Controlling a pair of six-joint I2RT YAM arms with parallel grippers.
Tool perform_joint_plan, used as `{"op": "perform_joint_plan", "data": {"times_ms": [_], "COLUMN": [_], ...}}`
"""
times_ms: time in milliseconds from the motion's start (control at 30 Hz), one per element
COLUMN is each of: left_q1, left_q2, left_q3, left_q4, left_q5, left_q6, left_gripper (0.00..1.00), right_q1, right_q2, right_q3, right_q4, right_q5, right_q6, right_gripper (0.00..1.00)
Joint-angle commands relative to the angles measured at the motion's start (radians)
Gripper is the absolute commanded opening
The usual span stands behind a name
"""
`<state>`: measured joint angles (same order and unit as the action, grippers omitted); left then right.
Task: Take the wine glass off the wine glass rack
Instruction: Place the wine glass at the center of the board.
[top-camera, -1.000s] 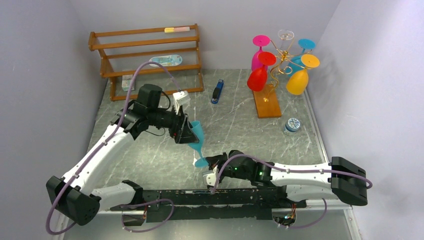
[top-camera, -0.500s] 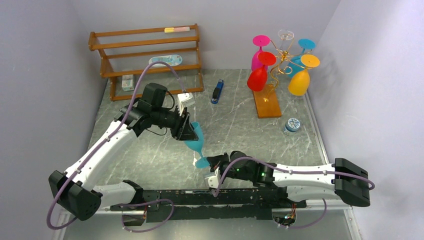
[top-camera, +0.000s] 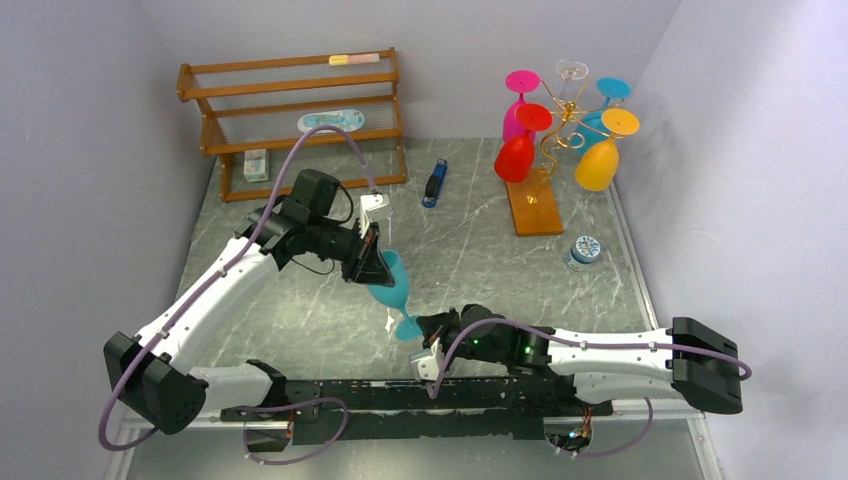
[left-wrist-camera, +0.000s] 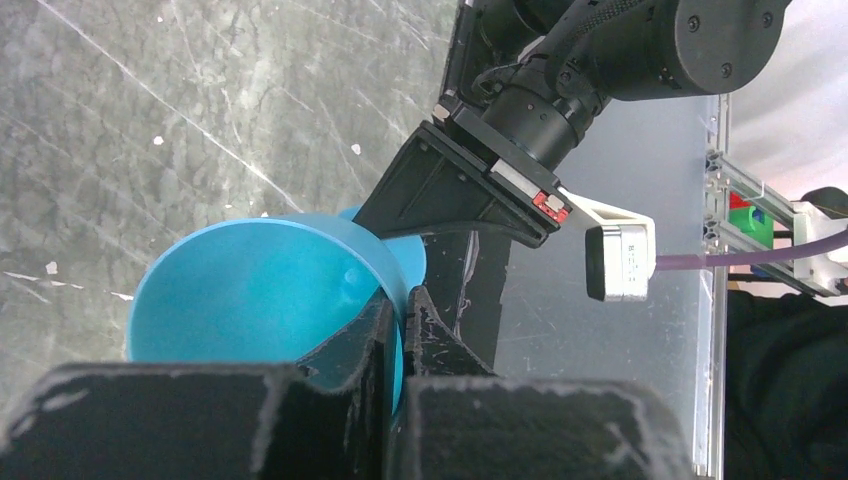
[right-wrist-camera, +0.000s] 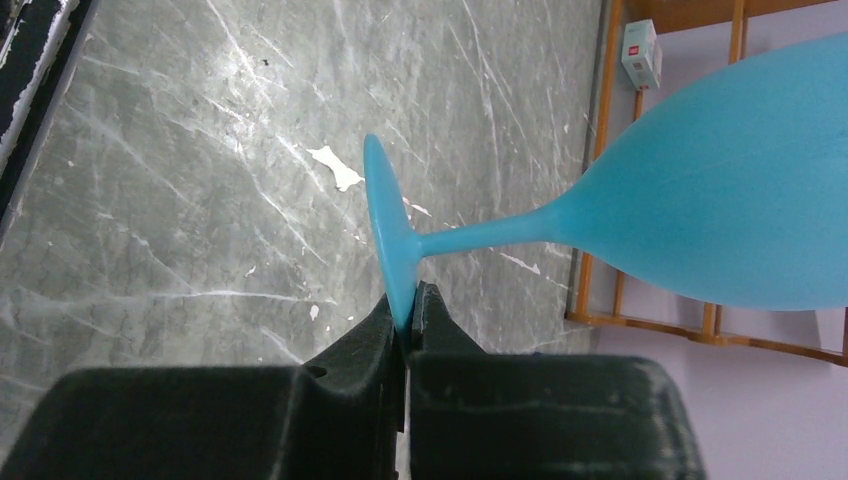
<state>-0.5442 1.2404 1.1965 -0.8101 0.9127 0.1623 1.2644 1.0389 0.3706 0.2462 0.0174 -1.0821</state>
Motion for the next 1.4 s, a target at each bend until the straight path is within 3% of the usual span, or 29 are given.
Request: {"op": "perform_joint_plan", "data": {"times_ms": [0,133,267,400,633,1167,1367], "left_q1": [-0.018,-0.018,-0.018,-0.018,-0.019,-0.019,-0.018], "left_q2": [0.000,-0.021,-0.048,-0.055,-0.069,-0.216,-0.217], "left_q3": [-0.002,-0.010,-0.024,-0.018,0.002,-0.047,-0.053], "left_q4": [-0.074,-0.028,0.018,0.017,0.043,0.208,0.202], "left_q5": [0.054,0.068,0.061,0.047,-0.003,-0.676,-1.015], "left_q6": [0.036,0.020,-0.016,-0.014,-0.039,-0.257,-0.337], "left_gripper": [0.05,0.05,0.05,0.05,0.05,0.05,0.05], "right_q1": [-0.007,-0.007,-0.008,-0.007,-0.007,-0.007,-0.008], "right_q2": [-0.010,-0.009,-0.020,-0.030,-0.068,-0.191,-0.209], "right_q3": [0.001,0.002,-0.002,-0.007,-0.023,-0.077,-0.022], "right_q4": [0.021,0.013,0.019,0.027,0.062,0.141,0.236], "right_q5": [0.064,0.063,0.065,0.071,0.086,0.255,0.366], "right_q6": [0.020,0.022,0.030,0.027,0.046,0.248,0.566], "right_gripper": [0.00,0.01,0.08,0.29,0.51,0.57,0.62]}}
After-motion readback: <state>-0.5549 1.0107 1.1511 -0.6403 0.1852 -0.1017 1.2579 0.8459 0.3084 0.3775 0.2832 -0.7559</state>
